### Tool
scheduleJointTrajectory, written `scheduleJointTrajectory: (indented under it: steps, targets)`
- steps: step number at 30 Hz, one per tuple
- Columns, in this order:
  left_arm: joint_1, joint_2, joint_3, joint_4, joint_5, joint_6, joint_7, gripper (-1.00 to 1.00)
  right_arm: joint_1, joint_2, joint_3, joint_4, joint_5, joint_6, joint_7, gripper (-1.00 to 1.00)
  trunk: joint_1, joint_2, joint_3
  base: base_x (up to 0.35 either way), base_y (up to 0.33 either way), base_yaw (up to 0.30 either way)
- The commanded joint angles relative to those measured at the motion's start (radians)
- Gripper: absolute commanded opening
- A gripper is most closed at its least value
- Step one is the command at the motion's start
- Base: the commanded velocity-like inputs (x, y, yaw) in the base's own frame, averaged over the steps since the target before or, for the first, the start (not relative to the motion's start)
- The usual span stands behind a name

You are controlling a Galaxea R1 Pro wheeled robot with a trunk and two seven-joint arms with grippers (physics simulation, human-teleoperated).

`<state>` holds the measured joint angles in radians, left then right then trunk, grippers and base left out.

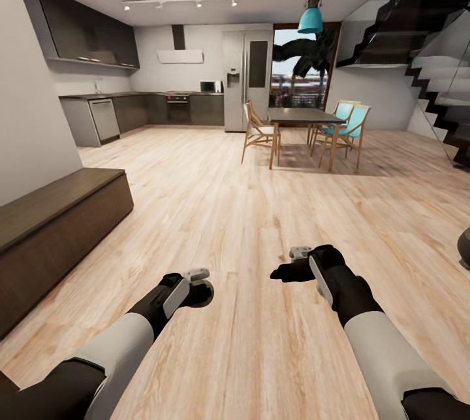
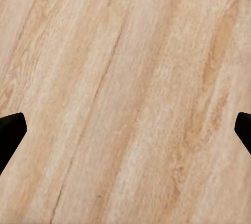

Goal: Place each of the two pumpkins and all three candles from the living room inside a cabinet in the living room (use any cabinet), then make sure every cabinet is closed, and position the cauldron so it is next to a table in the living room.

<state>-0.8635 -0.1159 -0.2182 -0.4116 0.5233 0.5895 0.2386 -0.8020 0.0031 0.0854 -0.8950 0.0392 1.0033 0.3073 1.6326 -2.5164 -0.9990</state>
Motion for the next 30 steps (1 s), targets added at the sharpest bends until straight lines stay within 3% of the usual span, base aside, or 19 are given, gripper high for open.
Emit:
scheduleJointTrajectory:
  steps: [1,14,26,30]
  targets:
    - [0.000,0.001,-0.007,-0.002,0.010,0.003,0.008,-1.00,0.000,0.000,0.000,-0.001,0.005,0.004,0.004,1.00,0.000,0.000,-0.001,0.009,-0.007,-0.014]
    - [0.000,0.001,-0.007,-0.001,0.010,0.003,0.008,-1.00,0.000,0.000,-0.006,-0.001,0.005,0.002,0.003,1.00,0.000,0.000,0.002,0.001,-0.001,-0.080]
    - [0.000,-0.001,-0.007,-0.003,0.010,0.003,0.008,-1.00,0.000,-0.003,-0.014,-0.001,0.005,0.001,0.003,1.00,0.000,0.000,0.010,0.038,0.000,-0.240]
    - [0.000,-0.001,-0.007,-0.003,0.010,0.003,0.008,-1.00,0.000,-0.003,-0.065,-0.001,0.005,0.001,0.002,1.00,0.000,0.000,0.013,0.149,0.000,-0.271]
